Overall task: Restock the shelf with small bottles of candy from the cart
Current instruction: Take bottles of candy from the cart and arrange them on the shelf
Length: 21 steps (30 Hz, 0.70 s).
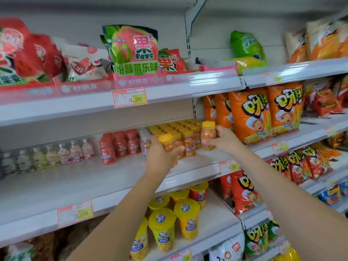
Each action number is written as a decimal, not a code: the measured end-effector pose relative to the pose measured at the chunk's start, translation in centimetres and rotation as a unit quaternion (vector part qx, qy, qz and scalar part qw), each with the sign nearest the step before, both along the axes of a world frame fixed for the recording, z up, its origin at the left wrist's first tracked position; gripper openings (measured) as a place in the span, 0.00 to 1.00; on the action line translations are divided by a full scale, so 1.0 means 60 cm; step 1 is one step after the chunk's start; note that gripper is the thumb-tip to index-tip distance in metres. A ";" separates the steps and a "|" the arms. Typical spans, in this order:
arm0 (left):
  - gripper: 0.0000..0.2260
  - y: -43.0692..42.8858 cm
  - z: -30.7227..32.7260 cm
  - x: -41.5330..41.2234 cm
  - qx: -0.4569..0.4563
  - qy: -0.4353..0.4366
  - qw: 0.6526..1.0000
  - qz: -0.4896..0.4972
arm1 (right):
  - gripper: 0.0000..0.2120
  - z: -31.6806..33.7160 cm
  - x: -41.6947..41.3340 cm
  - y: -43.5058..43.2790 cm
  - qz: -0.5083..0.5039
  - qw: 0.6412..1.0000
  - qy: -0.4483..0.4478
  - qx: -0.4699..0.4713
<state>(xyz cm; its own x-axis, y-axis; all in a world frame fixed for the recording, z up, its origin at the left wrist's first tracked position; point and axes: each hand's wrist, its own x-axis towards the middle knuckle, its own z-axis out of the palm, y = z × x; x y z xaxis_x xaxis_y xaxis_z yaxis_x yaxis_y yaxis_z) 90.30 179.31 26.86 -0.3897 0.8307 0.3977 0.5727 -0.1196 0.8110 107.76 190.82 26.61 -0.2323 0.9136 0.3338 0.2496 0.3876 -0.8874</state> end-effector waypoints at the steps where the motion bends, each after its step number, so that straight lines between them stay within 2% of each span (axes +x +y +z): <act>1: 0.31 0.012 -0.007 0.000 0.002 0.011 1.000 0.018 | 0.22 -0.005 0.000 0.016 -0.002 1.000 -0.014 0.002; 3: 0.34 0.030 -0.020 0.000 0.004 0.039 0.998 0.039 | 0.24 -0.016 0.004 0.046 -0.012 0.998 -0.053 0.016; 5: 0.33 0.040 -0.026 -0.002 0.001 0.053 0.998 0.032 | 0.26 -0.025 0.012 0.063 -0.012 0.994 -0.105 0.032; 7: 0.24 0.042 -0.023 -0.005 0.001 0.050 0.999 0.008 | 0.25 -0.033 0.021 0.069 -0.009 0.987 -0.155 0.043; 9: 0.15 0.041 -0.020 -0.013 -0.013 0.037 0.999 -0.025 | 0.24 -0.043 0.026 0.071 -0.016 0.986 -0.159 0.049; 11: 0.14 0.039 -0.013 -0.023 -0.039 0.029 0.998 -0.050 | 0.24 -0.053 0.025 0.068 -0.041 0.984 -0.159 0.074; 13: 0.12 0.034 -0.005 -0.030 -0.054 -0.009 0.997 -0.059 | 0.22 -0.060 0.021 0.064 -0.064 0.977 -0.175 0.106; 16: 0.08 0.028 0.006 -0.028 -0.031 -0.138 0.986 -0.089 | 0.22 -0.069 0.014 0.061 -0.102 0.960 -0.220 0.140; 18: 0.13 0.040 0.010 -0.021 -0.020 -0.154 0.986 -0.064 | 0.22 -0.072 0.010 0.059 -0.127 0.948 -0.245 0.156; 21: 0.26 0.069 0.009 -0.002 -0.050 -0.024 0.998 0.018 | 0.23 -0.073 0.009 0.055 -0.139 0.944 -0.253 0.162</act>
